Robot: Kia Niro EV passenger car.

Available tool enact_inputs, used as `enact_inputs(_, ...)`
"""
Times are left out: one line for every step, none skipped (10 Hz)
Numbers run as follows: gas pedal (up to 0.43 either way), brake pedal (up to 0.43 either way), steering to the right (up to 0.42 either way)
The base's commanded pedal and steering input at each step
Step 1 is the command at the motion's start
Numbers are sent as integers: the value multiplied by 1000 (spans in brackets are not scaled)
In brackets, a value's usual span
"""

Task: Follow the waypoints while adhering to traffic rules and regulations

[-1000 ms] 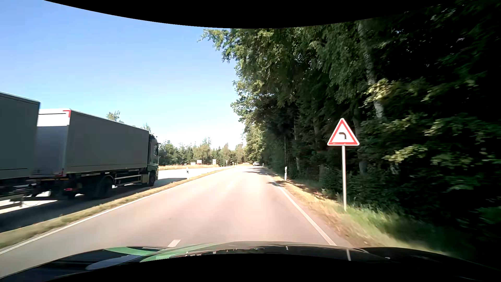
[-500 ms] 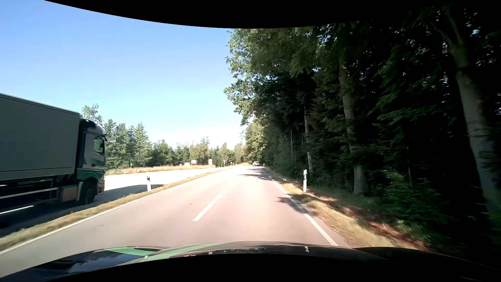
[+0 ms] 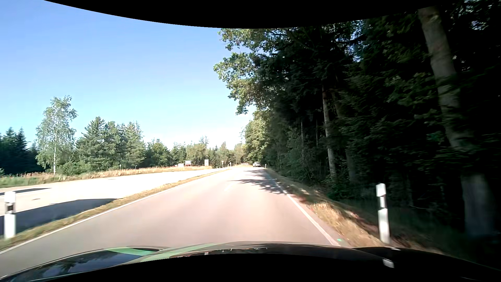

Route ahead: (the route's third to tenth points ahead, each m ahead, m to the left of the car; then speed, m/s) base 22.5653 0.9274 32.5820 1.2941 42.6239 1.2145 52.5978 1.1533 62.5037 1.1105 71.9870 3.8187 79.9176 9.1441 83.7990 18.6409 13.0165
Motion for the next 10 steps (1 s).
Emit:
enact_inputs(47, 0, -3)
enact_inputs(47, 0, -3)
enact_inputs(47, 0, -3)
enact_inputs(47, 0, -3)
enact_inputs(47, 0, -2)
enact_inputs(47, 0, 0)
enact_inputs(47, 0, 0)
enact_inputs(47, 0, 0)
enact_inputs(47, 0, 0)
enact_inputs(47, 0, 0)
